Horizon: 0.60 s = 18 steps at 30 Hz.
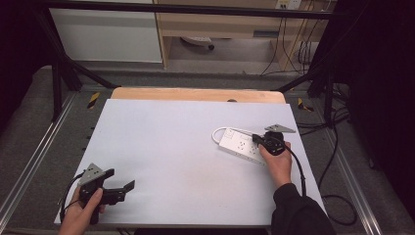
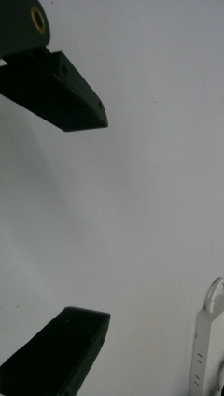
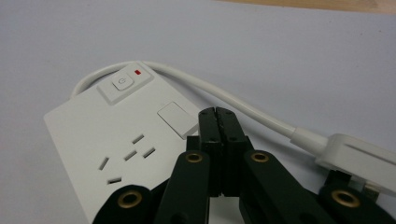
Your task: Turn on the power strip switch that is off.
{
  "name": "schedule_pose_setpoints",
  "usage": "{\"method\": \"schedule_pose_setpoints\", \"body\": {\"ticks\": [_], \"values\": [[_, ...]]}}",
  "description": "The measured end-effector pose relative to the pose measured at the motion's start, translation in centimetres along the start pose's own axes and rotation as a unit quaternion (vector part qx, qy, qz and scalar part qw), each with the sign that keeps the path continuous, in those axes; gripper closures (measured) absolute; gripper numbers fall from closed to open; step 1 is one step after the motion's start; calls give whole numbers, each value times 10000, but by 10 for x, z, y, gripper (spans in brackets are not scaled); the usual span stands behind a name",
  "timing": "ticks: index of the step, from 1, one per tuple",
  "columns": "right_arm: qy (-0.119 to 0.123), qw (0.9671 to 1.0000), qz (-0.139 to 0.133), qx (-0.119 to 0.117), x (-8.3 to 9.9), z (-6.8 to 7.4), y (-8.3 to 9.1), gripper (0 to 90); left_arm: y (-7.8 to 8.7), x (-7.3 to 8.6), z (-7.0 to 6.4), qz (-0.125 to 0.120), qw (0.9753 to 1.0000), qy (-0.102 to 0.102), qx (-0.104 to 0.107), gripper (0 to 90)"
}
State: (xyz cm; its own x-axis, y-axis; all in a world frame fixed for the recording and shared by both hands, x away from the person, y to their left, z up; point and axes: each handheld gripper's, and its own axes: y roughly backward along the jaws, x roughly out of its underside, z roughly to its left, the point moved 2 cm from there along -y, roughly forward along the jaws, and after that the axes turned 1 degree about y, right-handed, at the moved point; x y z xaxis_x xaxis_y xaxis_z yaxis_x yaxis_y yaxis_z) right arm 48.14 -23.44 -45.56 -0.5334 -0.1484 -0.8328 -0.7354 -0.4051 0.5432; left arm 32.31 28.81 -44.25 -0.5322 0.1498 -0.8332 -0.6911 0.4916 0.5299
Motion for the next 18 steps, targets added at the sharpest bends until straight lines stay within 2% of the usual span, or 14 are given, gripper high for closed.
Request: {"method": "schedule_pose_setpoints", "body": {"ticks": [18], "values": [[65, 10000, 25, 33, 1, 2, -1, 900, 0, 0, 0, 2, 10000, 1, -5, 65]]}}
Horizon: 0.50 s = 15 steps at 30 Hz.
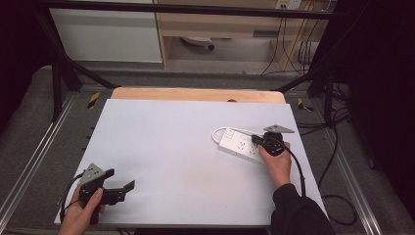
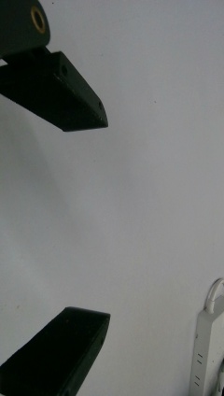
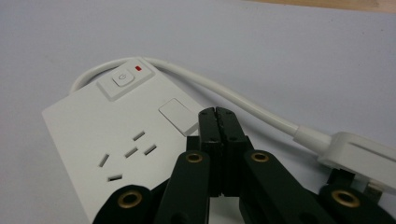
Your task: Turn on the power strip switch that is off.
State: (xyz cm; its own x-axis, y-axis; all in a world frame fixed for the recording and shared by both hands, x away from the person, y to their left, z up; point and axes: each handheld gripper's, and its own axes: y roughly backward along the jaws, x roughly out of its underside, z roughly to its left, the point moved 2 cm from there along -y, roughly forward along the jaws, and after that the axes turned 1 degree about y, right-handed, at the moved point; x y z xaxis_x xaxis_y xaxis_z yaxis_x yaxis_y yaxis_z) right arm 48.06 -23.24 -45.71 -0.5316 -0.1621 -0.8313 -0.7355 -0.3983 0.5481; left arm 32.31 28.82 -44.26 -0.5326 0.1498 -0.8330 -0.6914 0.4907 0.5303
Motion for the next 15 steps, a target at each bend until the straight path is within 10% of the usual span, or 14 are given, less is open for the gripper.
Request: {"method": "schedule_pose_setpoints", "body": {"ticks": [15], "values": [[-14, 10000, -7, -15, 0, -1, 0, 900, 0, 0, 0, -3, 10000, -6, -5, 65]]}}
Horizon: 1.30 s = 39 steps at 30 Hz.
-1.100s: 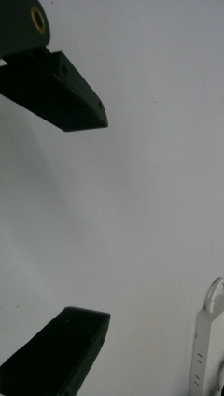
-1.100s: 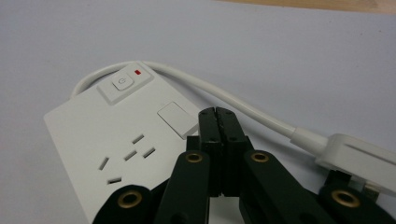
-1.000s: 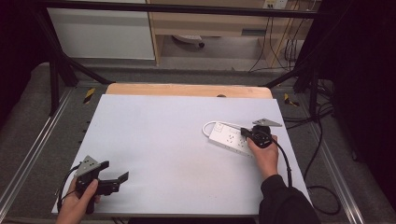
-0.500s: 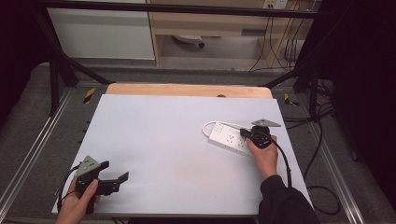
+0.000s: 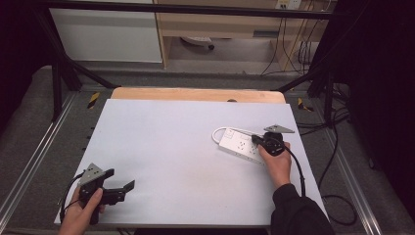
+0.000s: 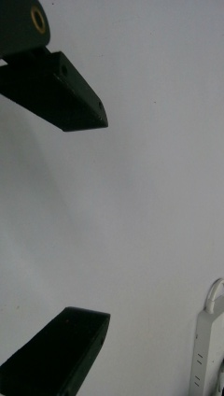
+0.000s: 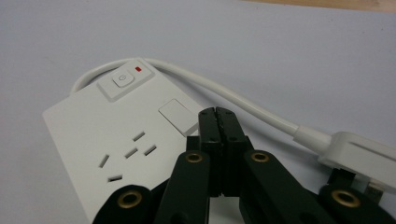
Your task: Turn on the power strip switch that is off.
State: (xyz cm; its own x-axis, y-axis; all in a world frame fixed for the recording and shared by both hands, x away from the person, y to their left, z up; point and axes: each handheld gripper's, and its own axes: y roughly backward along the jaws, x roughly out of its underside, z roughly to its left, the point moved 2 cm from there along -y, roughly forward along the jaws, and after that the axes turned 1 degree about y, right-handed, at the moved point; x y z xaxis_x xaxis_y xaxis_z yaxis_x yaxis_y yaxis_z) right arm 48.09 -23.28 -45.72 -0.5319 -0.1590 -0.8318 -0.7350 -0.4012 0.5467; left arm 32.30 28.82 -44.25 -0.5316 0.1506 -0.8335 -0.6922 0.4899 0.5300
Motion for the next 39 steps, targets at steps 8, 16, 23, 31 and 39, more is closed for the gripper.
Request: {"method": "schedule_pose_setpoints", "body": {"ticks": [8, 16, 23, 31, 39], "values": [[-24, 10000, -6, 5, 0, 0, 0, 900, 0, 0, 0, -7, 10000, 1, 3, 65], [-40, 10000, -11, 3, 0, 0, 1, 900, 0, 0, 0, -4, 10000, 3, -3, 65], [-111, 9999, -104, -47, -1, -2, 3, 900, 0, 0, 0, -3, 10000, 7, -6, 65], [-148, 9997, -168, -70, -3, 0, 6, 900, 0, 0, 0, -3, 10000, 6, -7, 65], [-166, 9997, -192, -74, -5, -1, 10, 896, 0, 0, 0, 2, 10000, 3, -6, 65]]}}
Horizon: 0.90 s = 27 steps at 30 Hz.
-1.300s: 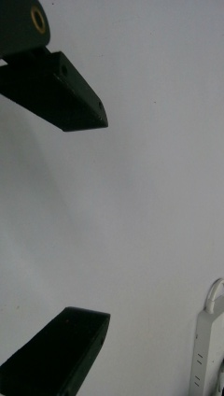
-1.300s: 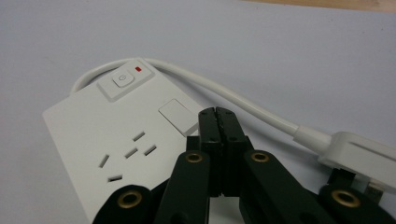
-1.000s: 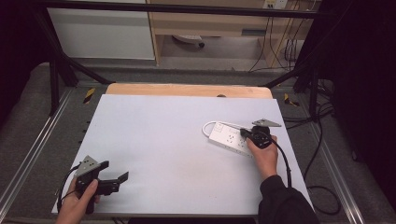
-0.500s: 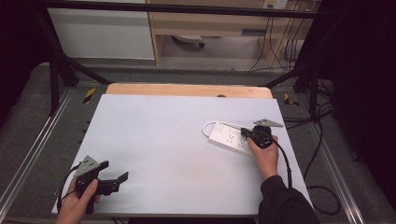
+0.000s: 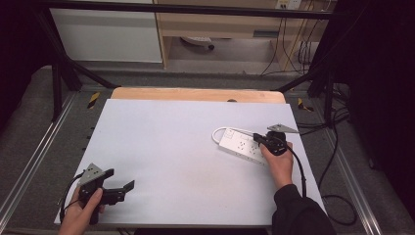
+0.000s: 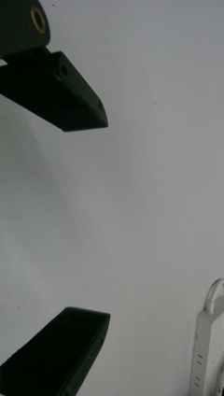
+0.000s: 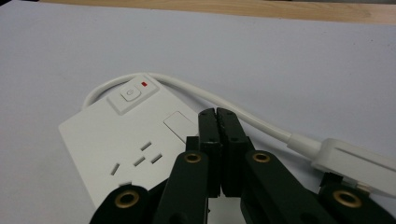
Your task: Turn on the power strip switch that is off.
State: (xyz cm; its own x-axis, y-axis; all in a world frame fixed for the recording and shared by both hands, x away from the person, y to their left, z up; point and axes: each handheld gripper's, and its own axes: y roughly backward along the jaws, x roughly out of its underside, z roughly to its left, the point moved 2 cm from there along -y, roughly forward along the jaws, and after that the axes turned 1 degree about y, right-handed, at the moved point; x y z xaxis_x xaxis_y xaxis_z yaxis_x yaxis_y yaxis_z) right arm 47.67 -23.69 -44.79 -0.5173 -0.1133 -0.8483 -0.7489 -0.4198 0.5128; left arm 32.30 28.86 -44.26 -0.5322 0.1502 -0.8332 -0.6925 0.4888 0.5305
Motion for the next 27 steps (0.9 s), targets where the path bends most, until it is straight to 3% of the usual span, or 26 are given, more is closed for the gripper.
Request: {"method": "schedule_pose_setpoints", "body": {"ticks": [18, 23, 27], "values": [[-8, 10000, -74, 9, -4, -1, 8, 826, 0, 0, 0, 9, 10000, -7, 6, 65], [-5, 10000, -97, 13, -6, -1, 13, 764, 0, 0, 0, 10, 10000, -7, 5, 65], [-17, 9999, -126, 24, -8, 0, 19, 649, 0, 0, 0, 10, 10000, -7, 4, 65]]}}
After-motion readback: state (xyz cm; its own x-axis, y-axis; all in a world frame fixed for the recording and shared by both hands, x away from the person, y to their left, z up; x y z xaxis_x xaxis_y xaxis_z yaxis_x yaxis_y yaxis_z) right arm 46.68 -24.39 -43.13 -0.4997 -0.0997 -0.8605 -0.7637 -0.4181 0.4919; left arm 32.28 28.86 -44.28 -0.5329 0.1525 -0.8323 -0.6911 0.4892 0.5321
